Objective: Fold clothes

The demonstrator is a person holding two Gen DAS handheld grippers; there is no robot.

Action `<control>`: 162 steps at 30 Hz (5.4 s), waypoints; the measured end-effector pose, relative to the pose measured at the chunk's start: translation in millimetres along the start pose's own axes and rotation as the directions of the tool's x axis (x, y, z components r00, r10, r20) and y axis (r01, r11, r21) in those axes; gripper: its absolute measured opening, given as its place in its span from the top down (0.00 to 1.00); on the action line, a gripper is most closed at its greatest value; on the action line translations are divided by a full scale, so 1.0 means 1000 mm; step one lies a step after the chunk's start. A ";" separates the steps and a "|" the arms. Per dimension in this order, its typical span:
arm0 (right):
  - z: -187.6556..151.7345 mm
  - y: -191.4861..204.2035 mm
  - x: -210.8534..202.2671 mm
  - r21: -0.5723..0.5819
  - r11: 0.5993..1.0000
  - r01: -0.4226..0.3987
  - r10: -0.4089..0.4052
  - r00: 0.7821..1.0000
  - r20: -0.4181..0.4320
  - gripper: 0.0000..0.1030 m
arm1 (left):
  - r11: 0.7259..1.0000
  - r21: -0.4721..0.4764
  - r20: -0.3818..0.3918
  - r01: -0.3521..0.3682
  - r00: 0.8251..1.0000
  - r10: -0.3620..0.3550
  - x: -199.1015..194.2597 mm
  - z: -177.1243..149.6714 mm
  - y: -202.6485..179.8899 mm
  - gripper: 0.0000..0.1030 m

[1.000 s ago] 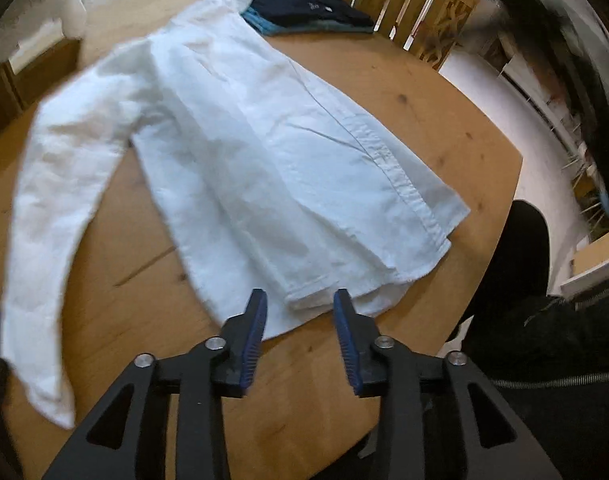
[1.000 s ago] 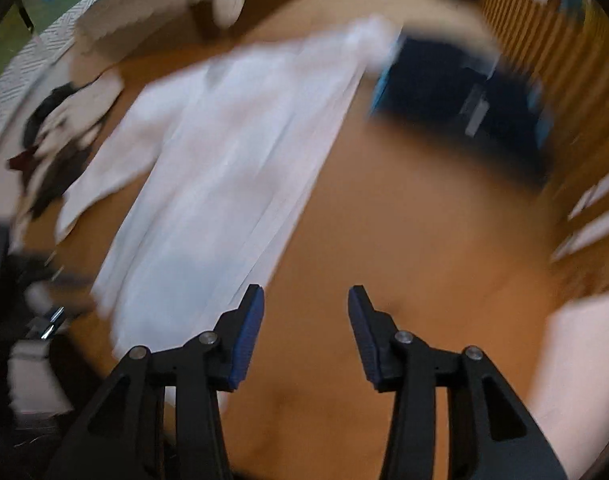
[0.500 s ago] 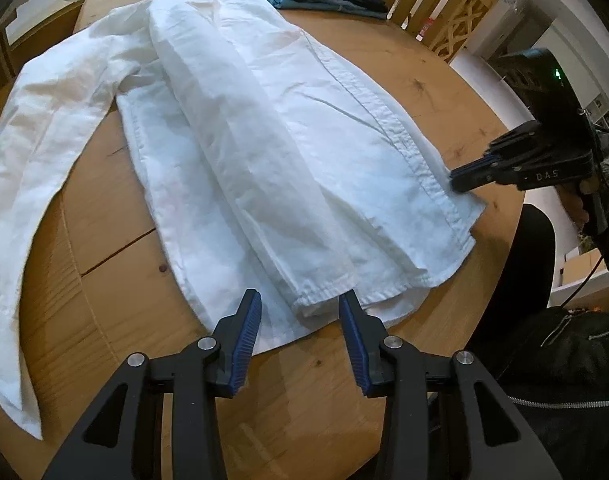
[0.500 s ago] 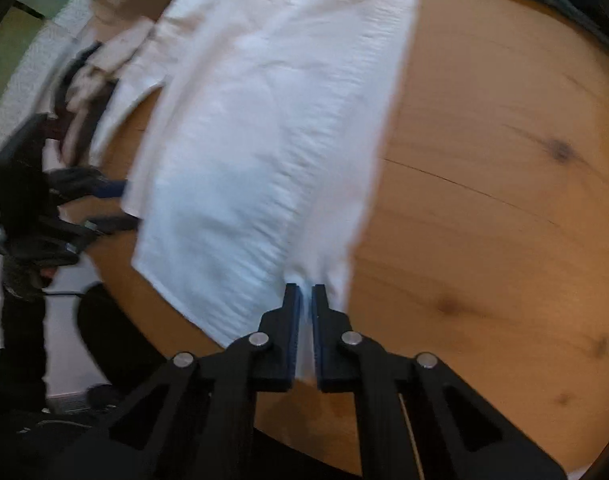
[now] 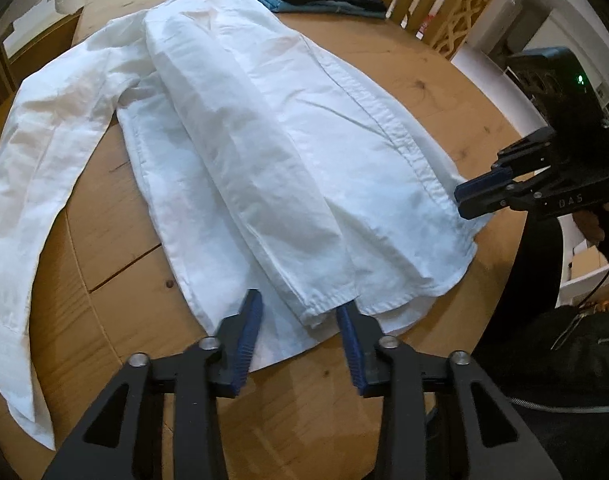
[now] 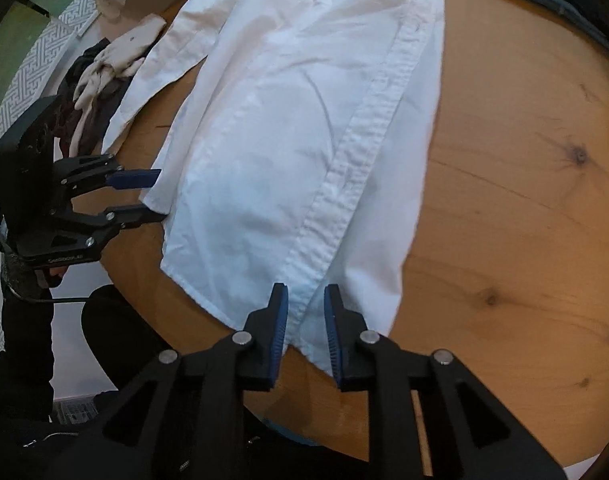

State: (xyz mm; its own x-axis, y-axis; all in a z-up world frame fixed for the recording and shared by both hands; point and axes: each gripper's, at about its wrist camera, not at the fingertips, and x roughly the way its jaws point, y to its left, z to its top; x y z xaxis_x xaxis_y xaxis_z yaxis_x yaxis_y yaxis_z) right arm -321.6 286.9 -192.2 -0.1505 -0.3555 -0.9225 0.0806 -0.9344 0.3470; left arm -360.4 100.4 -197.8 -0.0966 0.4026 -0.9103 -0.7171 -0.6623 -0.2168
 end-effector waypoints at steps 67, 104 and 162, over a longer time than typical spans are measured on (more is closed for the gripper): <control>0.018 0.031 0.030 0.083 0.996 -0.014 0.022 0.995 -0.099 0.70 | 0.995 0.080 0.036 -0.053 0.998 0.050 -0.010 -0.011 -0.015 0.88; 0.010 0.008 -0.003 0.006 0.994 0.106 -0.106 0.994 0.007 0.96 | 0.993 0.016 0.088 -0.118 0.989 0.116 -0.016 -0.010 -0.019 0.96; 0.226 -0.044 0.023 0.089 0.984 0.156 -0.166 0.980 0.114 0.89 | 0.975 0.157 -0.053 -0.160 0.984 0.170 0.017 0.000 -0.027 0.92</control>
State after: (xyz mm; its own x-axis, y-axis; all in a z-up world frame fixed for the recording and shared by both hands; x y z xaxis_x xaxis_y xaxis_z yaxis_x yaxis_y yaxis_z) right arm -551.2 315.0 -190.5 -0.2732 -0.1959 -0.9418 -0.0320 -0.9767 0.2124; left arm -343.1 124.8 -207.0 -0.1805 0.2497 -0.9513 -0.7915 -0.6111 -0.0102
